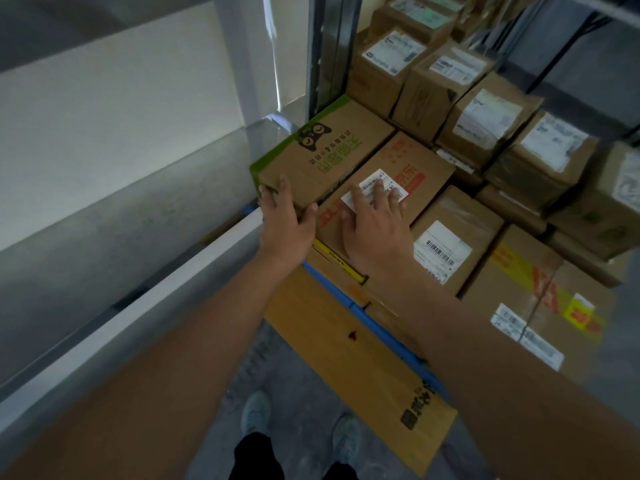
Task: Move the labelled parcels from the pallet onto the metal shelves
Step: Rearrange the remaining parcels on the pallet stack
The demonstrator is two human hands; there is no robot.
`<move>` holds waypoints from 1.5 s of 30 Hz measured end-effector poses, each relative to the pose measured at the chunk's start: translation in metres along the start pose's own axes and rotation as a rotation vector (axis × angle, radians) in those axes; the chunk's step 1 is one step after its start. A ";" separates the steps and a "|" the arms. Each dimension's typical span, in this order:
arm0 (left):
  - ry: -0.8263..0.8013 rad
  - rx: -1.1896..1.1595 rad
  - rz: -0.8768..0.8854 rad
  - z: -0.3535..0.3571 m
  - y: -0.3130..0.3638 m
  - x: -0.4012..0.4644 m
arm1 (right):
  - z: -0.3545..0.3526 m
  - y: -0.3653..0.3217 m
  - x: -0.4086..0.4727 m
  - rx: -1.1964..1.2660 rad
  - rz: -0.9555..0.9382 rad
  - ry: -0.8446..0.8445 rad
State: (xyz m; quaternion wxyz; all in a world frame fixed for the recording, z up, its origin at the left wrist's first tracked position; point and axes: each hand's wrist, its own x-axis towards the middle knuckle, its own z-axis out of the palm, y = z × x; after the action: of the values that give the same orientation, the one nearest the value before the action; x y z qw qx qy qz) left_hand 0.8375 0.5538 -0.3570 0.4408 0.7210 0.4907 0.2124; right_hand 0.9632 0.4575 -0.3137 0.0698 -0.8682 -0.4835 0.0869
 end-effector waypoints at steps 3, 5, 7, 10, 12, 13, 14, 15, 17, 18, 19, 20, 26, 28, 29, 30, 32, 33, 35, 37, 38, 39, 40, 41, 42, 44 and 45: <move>0.004 -0.001 0.002 0.002 0.000 -0.002 | -0.001 0.001 0.001 -0.005 -0.006 -0.017; 0.005 -0.002 0.005 0.003 0.000 -0.002 | -0.002 0.002 0.002 -0.006 -0.006 -0.020; 0.005 0.009 0.005 0.003 0.000 -0.002 | -0.002 0.002 0.002 -0.005 -0.004 -0.024; 0.009 0.023 0.000 0.003 0.002 -0.002 | -0.002 0.001 0.001 -0.002 -0.004 -0.028; 0.012 0.037 -0.002 0.002 0.003 -0.002 | -0.002 0.001 0.001 -0.004 -0.003 -0.027; 0.015 0.047 0.000 0.002 0.003 -0.003 | -0.003 0.001 0.001 -0.002 -0.002 -0.027; 0.017 0.054 0.004 0.001 0.004 -0.003 | -0.003 0.001 0.001 0.003 0.000 -0.028; 0.019 0.061 0.008 0.000 0.005 -0.004 | -0.004 0.001 0.001 0.008 0.002 -0.028; 0.023 0.077 0.019 -0.001 0.006 -0.005 | -0.004 0.001 0.001 0.018 -0.001 -0.026; 0.028 0.081 0.024 -0.001 0.006 -0.005 | -0.005 0.001 0.001 0.023 -0.006 -0.027; 0.031 0.082 0.028 -0.001 0.006 -0.006 | -0.006 0.002 0.000 0.027 -0.011 -0.028; 0.035 0.079 0.031 -0.001 0.006 -0.006 | -0.007 0.004 -0.001 0.032 -0.016 -0.027; 0.019 0.003 0.002 0.012 0.018 -0.019 | -0.014 0.011 -0.014 0.050 0.030 0.000; -0.002 -0.033 -0.005 0.017 0.027 -0.029 | -0.016 0.014 -0.020 0.050 0.066 0.023; -0.011 -0.057 -0.003 0.019 0.031 -0.034 | -0.017 0.016 -0.023 0.049 0.083 0.038; -0.018 -0.076 -0.009 0.021 0.035 -0.038 | -0.017 0.019 -0.025 0.050 0.096 0.053; -0.021 -0.092 -0.052 0.025 0.041 -0.041 | -0.018 0.026 -0.029 0.052 0.104 0.065; -0.013 -0.093 -0.075 0.027 0.043 -0.042 | -0.017 0.030 -0.030 0.054 0.098 0.062; 0.007 -0.090 -0.099 0.030 0.047 -0.042 | -0.017 0.037 -0.031 0.068 0.068 0.051; 0.028 -0.067 -0.108 0.034 0.048 -0.042 | -0.016 0.041 -0.033 0.097 0.032 0.033; 0.036 -0.061 -0.114 0.036 0.049 -0.043 | -0.016 0.042 -0.035 0.106 0.014 0.018; 0.056 -0.051 -0.114 0.038 0.050 -0.044 | -0.015 0.044 -0.037 0.108 -0.006 0.005; 0.076 -0.039 -0.123 0.041 0.051 -0.045 | -0.014 0.046 -0.039 0.106 -0.027 -0.003; 0.099 -0.027 -0.130 0.043 0.052 -0.045 | -0.014 0.048 -0.041 0.108 -0.045 -0.010; 0.117 -0.019 -0.138 0.044 0.051 -0.044 | -0.014 0.051 -0.042 0.111 -0.065 -0.015; 0.152 -0.016 -0.156 0.048 0.052 -0.047 | -0.014 0.059 -0.042 0.107 -0.123 -0.020; 0.172 -0.019 -0.166 0.050 0.054 -0.049 | -0.015 0.065 -0.042 0.107 -0.153 -0.022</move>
State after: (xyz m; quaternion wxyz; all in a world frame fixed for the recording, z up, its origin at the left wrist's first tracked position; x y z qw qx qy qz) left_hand 0.8817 0.4814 -0.3315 0.4200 0.6528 0.5826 0.2409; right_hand 0.9984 0.3870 -0.3092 0.1172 -0.8228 -0.5438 0.1163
